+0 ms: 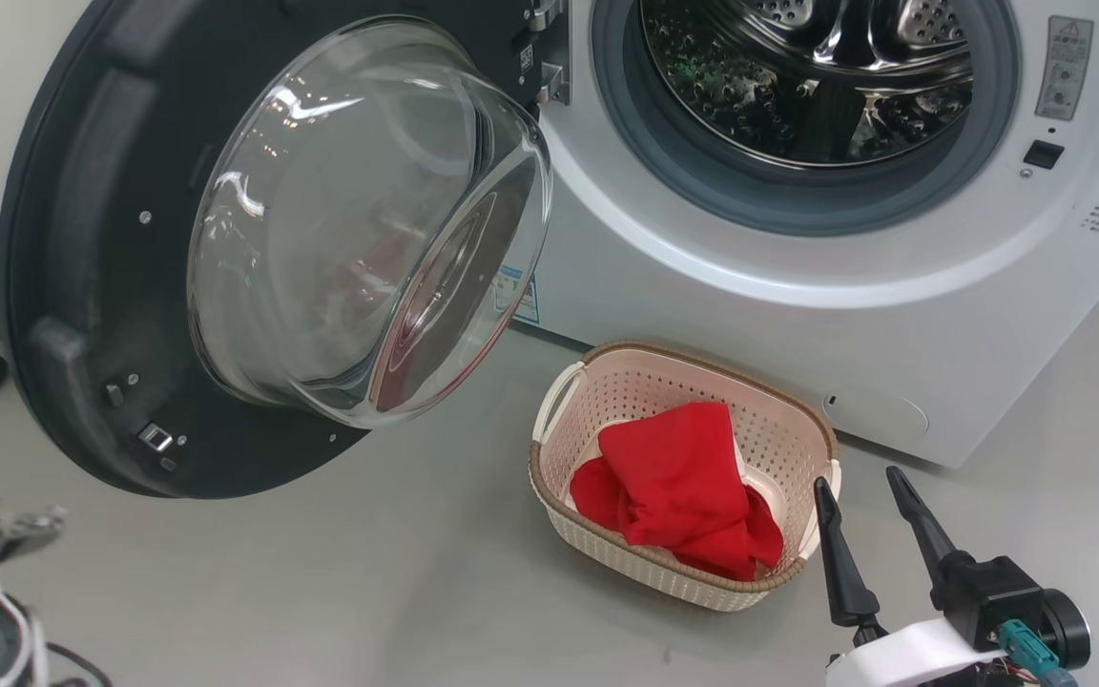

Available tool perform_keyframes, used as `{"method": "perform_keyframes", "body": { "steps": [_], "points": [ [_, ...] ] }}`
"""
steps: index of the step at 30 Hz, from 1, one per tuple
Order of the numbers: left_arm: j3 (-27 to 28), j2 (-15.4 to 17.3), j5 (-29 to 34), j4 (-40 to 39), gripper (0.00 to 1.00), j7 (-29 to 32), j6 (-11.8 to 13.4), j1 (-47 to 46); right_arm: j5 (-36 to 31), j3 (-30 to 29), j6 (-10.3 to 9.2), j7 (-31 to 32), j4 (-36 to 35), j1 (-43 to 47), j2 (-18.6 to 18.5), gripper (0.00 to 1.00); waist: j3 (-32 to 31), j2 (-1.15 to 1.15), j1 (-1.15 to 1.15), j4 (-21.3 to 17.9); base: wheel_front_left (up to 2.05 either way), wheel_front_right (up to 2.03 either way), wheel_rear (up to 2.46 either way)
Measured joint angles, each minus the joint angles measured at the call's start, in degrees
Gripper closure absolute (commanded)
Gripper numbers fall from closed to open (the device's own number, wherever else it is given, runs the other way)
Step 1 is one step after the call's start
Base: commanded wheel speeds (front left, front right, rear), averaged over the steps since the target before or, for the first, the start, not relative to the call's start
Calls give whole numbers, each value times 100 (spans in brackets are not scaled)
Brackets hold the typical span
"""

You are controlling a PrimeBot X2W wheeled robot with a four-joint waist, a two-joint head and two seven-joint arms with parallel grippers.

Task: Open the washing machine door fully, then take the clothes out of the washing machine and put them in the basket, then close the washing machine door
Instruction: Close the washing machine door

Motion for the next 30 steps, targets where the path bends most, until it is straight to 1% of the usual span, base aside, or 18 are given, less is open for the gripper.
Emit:
{"method": "perform_keyframes", "body": {
  "steps": [1,2,5,10,15,20,27,30],
  "points": [
    [109,45,-124,54,100,52,5,-77,-1,1,0,0,-2,-3,-14,0,22,0,0,-2,0,0,0],
    [314,162,-315,223,100,151,122,-207,-8,2,1,0,-4,-12,-35,0,67,0,0,-10,0,0,0],
    [656,307,-712,609,100,311,229,-363,-58,12,24,0,-16,-64,-53,0,141,0,0,-32,0,0,0],
    [1102,383,-1512,1305,100,637,381,-518,-109,25,52,1,-51,-168,-116,0,271,0,0,-100,0,0,0],
    [1116,582,-1930,1880,100,1201,430,-571,-110,18,93,19,-55,-232,-200,0,388,0,0,-198,0,0,0],
    [1085,636,-2453,2230,100,1682,445,-744,-110,-19,96,20,-55,-238,-244,0,480,0,0,-268,0,0,0],
    [1036,865,-2565,2562,100,2212,430,-776,-110,-32,96,45,-52,-241,-268,0,509,0,0,-285,0,0,0],
    [936,917,-2594,2655,100,2424,349,-775,-109,-46,101,47,-41,-241,-269,0,507,0,0,-276,0,0,0]
  ]
}}
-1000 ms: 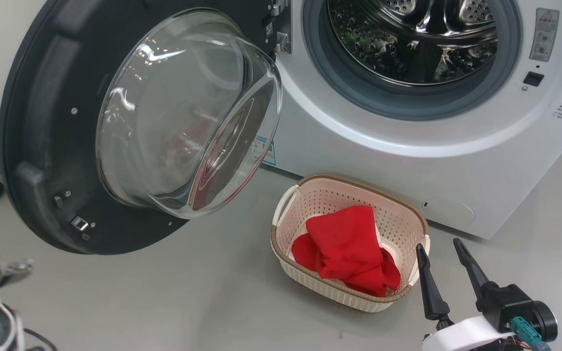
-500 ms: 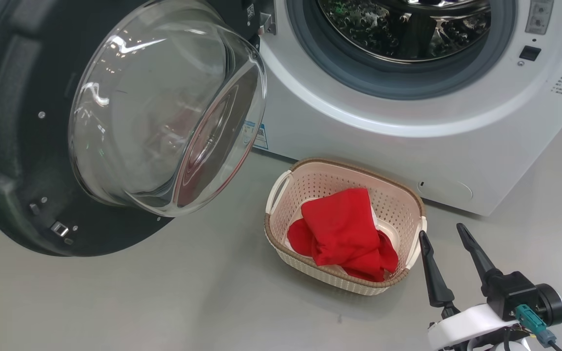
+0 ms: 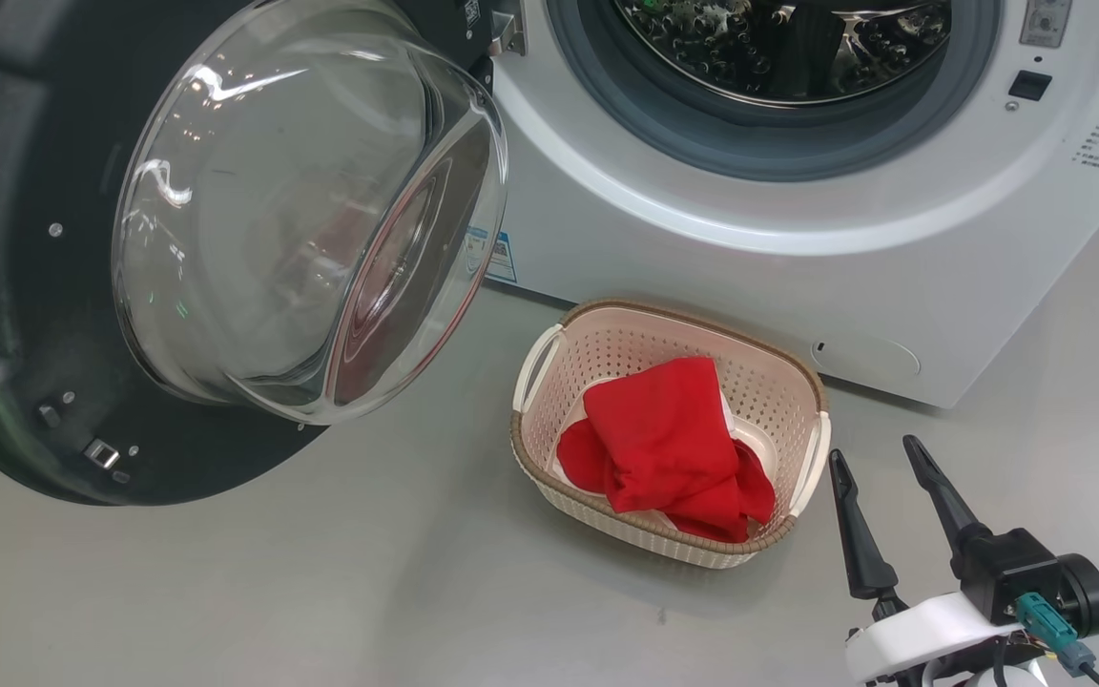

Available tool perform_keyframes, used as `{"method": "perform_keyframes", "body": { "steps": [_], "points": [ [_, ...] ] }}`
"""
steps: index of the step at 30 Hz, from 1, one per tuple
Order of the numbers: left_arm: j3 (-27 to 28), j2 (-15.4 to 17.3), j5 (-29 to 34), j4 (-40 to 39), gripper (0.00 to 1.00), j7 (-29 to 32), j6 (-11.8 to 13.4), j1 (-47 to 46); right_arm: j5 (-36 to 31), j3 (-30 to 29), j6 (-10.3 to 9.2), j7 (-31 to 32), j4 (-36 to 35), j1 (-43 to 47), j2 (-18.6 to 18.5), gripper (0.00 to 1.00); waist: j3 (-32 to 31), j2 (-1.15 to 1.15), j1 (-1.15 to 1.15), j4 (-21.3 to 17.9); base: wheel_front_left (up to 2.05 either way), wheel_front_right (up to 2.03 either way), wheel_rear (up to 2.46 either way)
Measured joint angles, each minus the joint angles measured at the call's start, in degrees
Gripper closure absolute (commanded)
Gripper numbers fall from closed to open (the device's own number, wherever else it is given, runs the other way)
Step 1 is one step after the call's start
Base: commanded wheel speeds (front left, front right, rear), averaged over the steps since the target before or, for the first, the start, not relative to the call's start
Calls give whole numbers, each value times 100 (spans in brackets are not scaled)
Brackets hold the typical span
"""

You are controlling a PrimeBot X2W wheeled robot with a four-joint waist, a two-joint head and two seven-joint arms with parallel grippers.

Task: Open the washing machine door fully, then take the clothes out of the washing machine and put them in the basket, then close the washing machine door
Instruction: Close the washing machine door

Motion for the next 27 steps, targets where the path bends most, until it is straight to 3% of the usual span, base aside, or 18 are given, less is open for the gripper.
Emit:
{"method": "perform_keyframes", "body": {
  "steps": [27],
  "points": [
    [-243,93,-736,279,100,1449,-617,219,2,34,43,4,46,-8,3,0,-98,0,0,77,0,0,0]
  ]
}}
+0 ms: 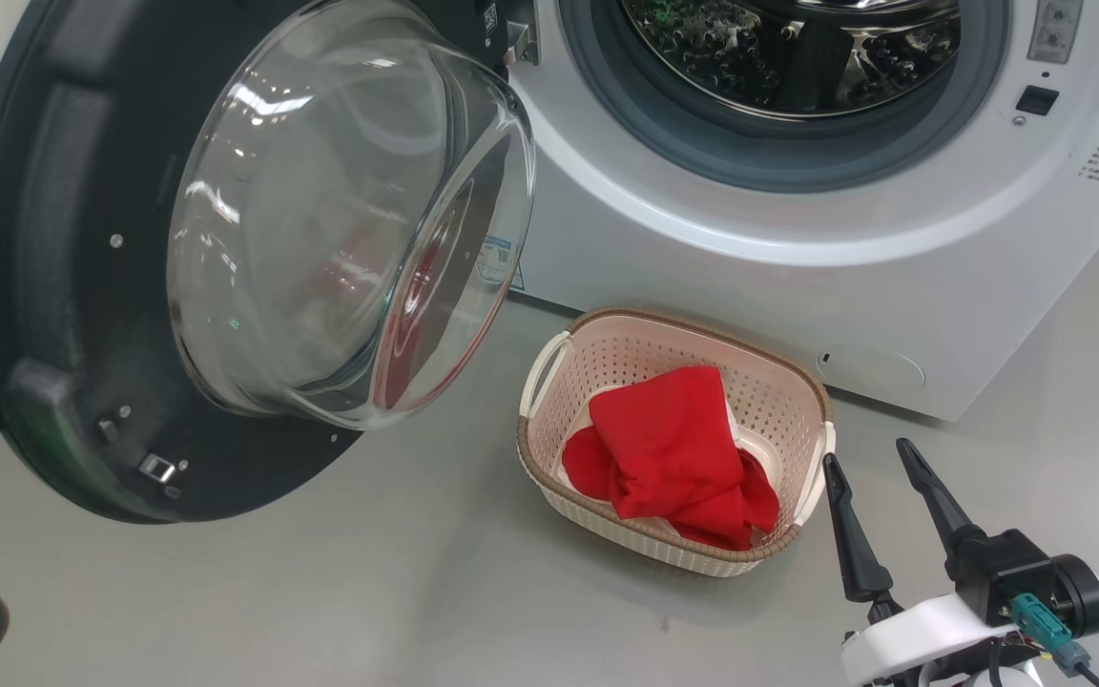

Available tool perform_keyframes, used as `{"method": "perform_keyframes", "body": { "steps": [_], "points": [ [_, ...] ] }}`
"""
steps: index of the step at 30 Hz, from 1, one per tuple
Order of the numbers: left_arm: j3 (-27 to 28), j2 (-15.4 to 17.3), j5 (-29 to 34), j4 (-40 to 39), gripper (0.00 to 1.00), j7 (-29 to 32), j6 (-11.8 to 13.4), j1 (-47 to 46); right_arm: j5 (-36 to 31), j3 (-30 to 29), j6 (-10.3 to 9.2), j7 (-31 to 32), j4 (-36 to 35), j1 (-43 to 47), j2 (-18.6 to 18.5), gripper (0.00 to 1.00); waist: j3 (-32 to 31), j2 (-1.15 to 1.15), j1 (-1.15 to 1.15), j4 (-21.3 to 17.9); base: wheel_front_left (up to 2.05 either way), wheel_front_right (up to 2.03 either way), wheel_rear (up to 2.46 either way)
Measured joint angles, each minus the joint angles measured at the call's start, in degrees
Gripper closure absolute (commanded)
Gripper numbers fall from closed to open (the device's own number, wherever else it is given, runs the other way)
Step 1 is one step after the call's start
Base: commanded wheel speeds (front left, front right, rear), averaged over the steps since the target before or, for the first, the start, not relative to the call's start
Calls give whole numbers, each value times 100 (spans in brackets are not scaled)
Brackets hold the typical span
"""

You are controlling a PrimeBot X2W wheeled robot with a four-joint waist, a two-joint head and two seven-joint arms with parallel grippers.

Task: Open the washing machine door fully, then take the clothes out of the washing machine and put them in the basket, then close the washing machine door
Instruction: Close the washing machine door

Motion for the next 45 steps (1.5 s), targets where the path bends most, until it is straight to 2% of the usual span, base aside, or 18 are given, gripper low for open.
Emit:
{"method": "perform_keyframes", "body": {
  "steps": [13,27,34,45],
  "points": [
    [-166,-75,-552,-322,100,786,-202,362,-1,19,-1,27,-40,-104,-8,0,102,0,0,-72,0,0,0],
    [-608,-385,-649,-940,100,1428,-303,688,-2,-11,-7,43,-90,-244,-25,0,351,0,0,-309,0,0,0],
    [-843,-436,-635,-1251,100,1657,-345,706,-2,-5,-5,43,-104,-371,-42,0,474,0,0,-422,0,0,0],
    [-1028,-638,-642,-1800,100,1925,-346,807,-1,15,-1,43,-80,-532,-1,0,592,0,0,-781,0,0,0]
  ]
}}
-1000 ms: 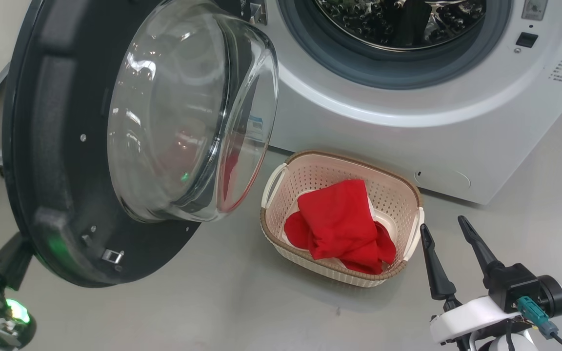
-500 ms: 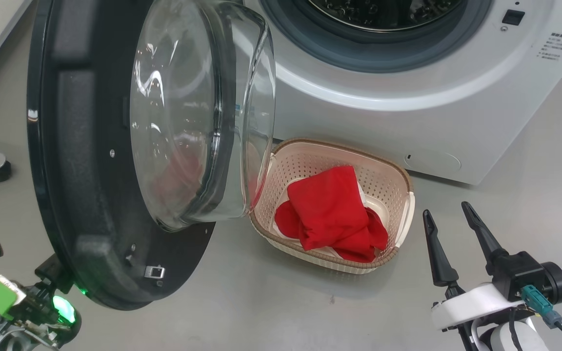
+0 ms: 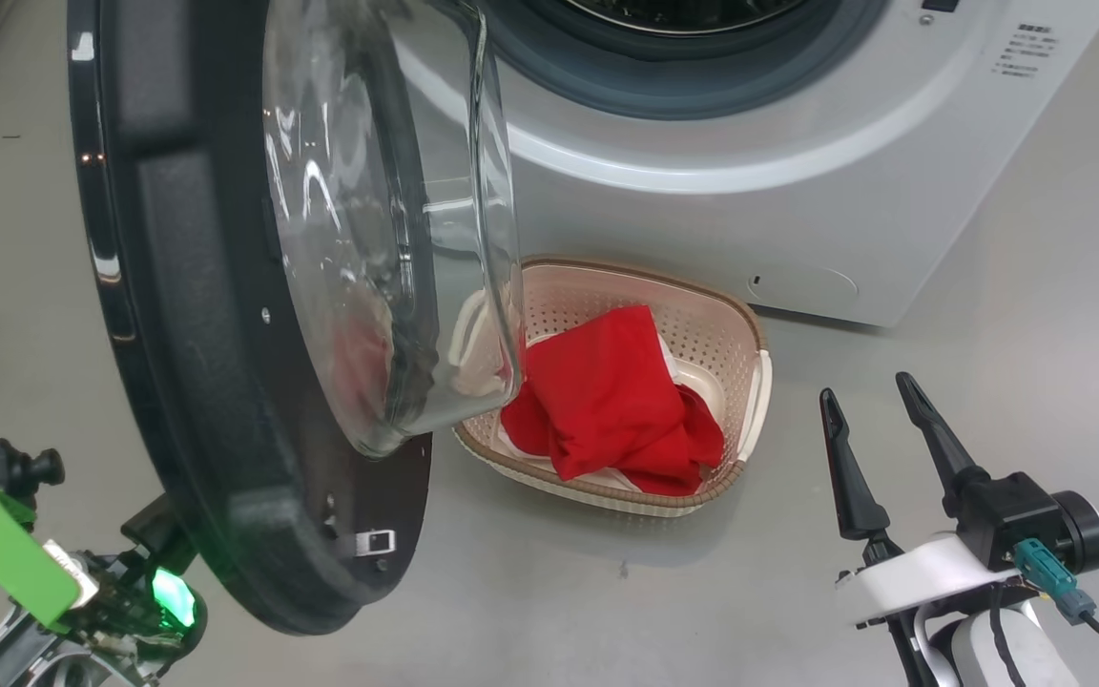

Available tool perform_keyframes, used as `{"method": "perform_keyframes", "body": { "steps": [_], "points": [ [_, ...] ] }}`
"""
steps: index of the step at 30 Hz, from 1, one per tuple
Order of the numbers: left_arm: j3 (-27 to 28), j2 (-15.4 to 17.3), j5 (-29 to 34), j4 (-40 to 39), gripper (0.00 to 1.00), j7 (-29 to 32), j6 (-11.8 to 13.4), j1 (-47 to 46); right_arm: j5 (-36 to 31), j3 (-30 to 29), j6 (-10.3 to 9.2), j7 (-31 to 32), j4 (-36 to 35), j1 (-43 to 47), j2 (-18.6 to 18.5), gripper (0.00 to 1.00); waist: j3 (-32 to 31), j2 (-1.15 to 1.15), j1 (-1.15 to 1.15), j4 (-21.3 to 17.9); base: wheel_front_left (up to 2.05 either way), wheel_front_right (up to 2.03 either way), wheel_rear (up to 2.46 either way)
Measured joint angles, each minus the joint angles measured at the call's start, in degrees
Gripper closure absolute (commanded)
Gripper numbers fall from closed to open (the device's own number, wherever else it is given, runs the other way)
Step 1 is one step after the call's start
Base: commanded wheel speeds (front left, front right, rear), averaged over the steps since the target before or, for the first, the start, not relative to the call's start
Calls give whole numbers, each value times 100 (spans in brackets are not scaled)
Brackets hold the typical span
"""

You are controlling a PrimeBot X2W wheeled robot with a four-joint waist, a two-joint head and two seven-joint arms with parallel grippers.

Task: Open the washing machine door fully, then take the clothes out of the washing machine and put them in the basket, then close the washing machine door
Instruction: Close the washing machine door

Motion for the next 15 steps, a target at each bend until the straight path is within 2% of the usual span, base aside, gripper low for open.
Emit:
{"method": "perform_keyframes", "body": {
  "steps": [15],
  "points": [
    [-57,-73,56,-431,100,149,0,36,71,86,4,-10,151,-175,123,0,61,0,0,-763,0,0,0]
  ]
}}
